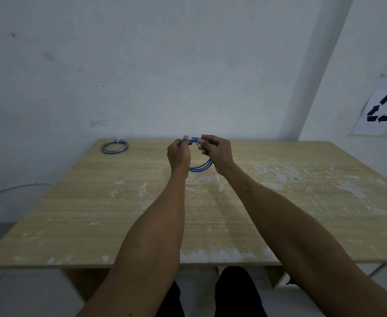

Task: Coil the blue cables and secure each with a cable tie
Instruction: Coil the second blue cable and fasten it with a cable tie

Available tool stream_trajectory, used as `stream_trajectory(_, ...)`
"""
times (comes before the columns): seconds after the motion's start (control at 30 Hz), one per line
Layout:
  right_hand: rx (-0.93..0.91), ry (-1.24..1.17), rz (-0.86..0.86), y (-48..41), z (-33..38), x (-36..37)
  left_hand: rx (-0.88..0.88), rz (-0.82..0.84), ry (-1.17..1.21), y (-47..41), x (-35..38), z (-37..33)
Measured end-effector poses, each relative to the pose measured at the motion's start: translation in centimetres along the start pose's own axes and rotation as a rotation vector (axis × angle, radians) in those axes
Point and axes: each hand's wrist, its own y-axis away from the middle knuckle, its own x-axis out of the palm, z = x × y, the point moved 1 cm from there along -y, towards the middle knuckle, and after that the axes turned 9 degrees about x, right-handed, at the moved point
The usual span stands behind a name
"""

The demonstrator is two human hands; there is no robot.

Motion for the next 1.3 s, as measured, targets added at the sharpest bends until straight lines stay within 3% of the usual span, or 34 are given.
stream_trajectory(0.27,0.032,0.075,0.012,-0.1,0.4,-0.2,0.055,0.102,0.062,0.2,-0.7,-0.6)
stream_trajectory(0.5,0.038,0.120,-0.021,-0.1,0.5,0.2,0.158,0.046,0.009,0.2,-0.5,-0.3)
stream_trajectory(0.7,-0.015,0.137,-0.074,-0.3,0.1,0.5,0.106,-0.052,-0.059,0.4,0.7,0.1)
stream_trajectory(0.87,-0.046,0.203,-0.093,-0.4,0.4,0.0,0.030,0.049,0.024,0.2,0.9,-0.4)
stream_trajectory(1.03,-0.017,0.105,-0.222,-0.2,0.2,-0.3,-0.081,0.160,0.141,0.8,1.2,-1.1)
stream_trajectory(1.2,-0.043,0.094,-0.312,0.2,0.4,-0.3,0.023,0.141,-0.011,1.3,1.0,-0.6)
stream_trajectory(1.3,-0.061,0.105,-0.345,0.3,0.7,-0.4,0.013,0.117,0.055,1.3,1.3,-0.7)
